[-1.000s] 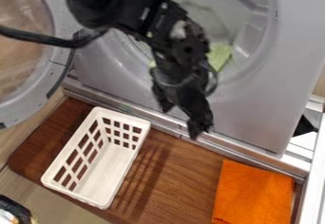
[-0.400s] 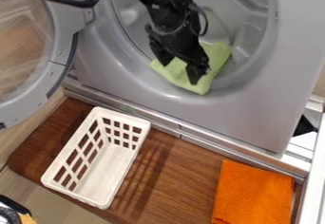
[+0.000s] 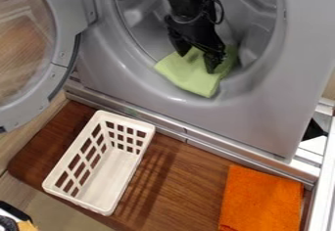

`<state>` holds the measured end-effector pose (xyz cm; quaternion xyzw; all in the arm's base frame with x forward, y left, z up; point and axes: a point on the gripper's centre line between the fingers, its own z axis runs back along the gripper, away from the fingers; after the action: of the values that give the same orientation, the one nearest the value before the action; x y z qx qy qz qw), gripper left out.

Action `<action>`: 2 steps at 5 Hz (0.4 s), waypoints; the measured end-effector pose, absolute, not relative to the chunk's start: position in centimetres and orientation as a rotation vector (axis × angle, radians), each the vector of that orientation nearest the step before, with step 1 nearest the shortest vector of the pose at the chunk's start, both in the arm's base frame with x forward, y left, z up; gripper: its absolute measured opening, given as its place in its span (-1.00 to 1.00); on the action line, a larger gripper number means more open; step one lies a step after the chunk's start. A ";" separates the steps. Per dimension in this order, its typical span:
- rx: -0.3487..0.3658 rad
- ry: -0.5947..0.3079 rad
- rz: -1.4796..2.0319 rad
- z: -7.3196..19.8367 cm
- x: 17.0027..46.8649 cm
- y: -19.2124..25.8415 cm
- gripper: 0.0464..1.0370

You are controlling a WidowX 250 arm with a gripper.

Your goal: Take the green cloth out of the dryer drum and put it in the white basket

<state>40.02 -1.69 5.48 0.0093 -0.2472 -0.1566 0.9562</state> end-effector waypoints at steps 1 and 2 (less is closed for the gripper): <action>0.005 -0.528 -0.315 4.4 41.3 -1.8 0.59; 0.030 -0.523 -0.304 4.0 40.7 -2.4 -0.03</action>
<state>40.68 -2.39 3.99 0.0145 -0.2573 -0.1495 0.9546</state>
